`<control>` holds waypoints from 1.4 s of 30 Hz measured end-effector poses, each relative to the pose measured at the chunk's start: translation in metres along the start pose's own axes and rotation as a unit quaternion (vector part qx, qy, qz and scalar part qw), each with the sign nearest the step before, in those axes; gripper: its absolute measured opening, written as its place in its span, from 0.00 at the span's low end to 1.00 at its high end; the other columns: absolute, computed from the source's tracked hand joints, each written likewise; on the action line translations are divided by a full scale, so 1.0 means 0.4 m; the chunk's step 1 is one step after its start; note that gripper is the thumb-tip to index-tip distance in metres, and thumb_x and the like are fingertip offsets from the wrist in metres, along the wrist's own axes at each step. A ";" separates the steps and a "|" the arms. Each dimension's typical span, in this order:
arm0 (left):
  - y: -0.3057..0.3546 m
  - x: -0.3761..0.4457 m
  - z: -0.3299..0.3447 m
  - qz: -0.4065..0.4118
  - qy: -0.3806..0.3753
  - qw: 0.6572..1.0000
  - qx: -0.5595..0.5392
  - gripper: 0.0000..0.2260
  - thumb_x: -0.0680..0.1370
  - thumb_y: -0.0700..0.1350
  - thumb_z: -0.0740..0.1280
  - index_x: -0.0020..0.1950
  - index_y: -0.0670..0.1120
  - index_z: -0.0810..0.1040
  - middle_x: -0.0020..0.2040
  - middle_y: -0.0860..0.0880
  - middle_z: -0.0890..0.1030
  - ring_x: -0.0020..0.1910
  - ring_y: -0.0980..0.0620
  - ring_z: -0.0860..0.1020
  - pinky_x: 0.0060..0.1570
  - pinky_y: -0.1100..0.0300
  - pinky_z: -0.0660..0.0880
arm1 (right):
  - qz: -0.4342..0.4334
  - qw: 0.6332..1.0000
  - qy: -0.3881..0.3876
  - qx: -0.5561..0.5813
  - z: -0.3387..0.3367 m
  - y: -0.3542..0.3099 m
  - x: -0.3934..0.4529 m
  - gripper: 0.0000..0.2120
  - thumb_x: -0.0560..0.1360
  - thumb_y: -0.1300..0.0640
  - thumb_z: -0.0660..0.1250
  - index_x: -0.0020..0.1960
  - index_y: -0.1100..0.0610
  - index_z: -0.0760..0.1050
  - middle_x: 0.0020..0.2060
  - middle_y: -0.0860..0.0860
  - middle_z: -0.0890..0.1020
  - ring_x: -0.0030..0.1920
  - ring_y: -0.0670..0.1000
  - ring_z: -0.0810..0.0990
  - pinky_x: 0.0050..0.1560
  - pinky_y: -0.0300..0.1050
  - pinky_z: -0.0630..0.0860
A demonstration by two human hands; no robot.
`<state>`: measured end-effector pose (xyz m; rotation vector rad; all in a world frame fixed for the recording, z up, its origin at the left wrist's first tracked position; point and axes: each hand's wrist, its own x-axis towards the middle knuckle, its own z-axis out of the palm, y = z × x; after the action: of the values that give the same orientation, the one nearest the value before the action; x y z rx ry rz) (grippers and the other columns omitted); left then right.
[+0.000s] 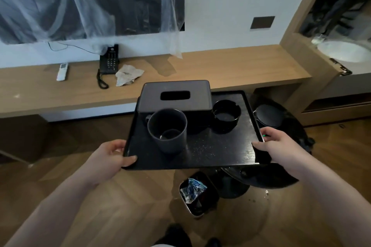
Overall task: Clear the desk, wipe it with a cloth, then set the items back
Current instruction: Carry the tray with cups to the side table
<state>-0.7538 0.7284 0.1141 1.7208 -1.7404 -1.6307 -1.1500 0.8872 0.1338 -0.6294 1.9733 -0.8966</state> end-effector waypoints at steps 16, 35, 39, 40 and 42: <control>0.215 0.071 0.169 0.061 0.003 0.998 0.012 0.10 0.76 0.43 0.76 0.56 0.52 0.84 0.49 0.51 0.88 0.51 0.49 0.86 0.60 0.47 0.79 | -0.012 1.000 0.006 0.026 -0.243 -0.024 0.096 0.07 0.81 0.65 0.68 0.57 0.55 0.80 0.46 0.51 0.88 0.49 0.57 0.86 0.60 0.64 0.80; 0.579 0.280 0.661 0.020 0.076 0.997 -0.006 0.09 0.76 0.41 0.75 0.55 0.48 0.85 0.50 0.45 0.87 0.45 0.48 0.76 0.43 0.56 0.70 | -0.071 0.997 -0.039 -0.001 -0.791 -0.035 0.526 0.06 0.82 0.66 0.67 0.53 0.56 0.77 0.47 0.54 0.84 0.48 0.54 0.83 0.47 0.51 0.80; 0.645 0.337 0.698 0.005 0.096 0.995 0.025 0.10 0.75 0.43 0.76 0.56 0.46 0.84 0.48 0.48 0.84 0.44 0.49 0.76 0.39 0.58 0.71 | -0.066 0.997 -0.041 0.002 -0.833 -0.031 0.601 0.04 0.82 0.65 0.67 0.54 0.58 0.77 0.48 0.56 0.83 0.48 0.55 0.83 0.45 0.50 0.80; 0.657 0.358 0.701 0.000 0.099 0.995 0.028 0.11 0.74 0.43 0.77 0.56 0.45 0.84 0.50 0.46 0.84 0.44 0.49 0.76 0.39 0.58 0.72 | -0.063 0.997 -0.043 0.004 -0.839 -0.028 0.621 0.04 0.82 0.65 0.67 0.55 0.58 0.77 0.49 0.56 0.83 0.48 0.55 0.83 0.45 0.50 0.80; 0.681 0.399 0.707 -0.009 0.102 0.994 0.035 0.12 0.72 0.44 0.78 0.53 0.43 0.83 0.49 0.45 0.84 0.44 0.48 0.76 0.40 0.57 0.73 | -0.057 0.998 -0.041 0.007 -0.850 -0.019 0.659 0.05 0.82 0.65 0.67 0.58 0.60 0.77 0.50 0.57 0.84 0.49 0.55 0.83 0.46 0.51 0.80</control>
<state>-1.1735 0.6739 0.1343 1.8657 -1.7086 -1.3593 -1.5744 0.8161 0.1370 -0.7647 1.8719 -0.9386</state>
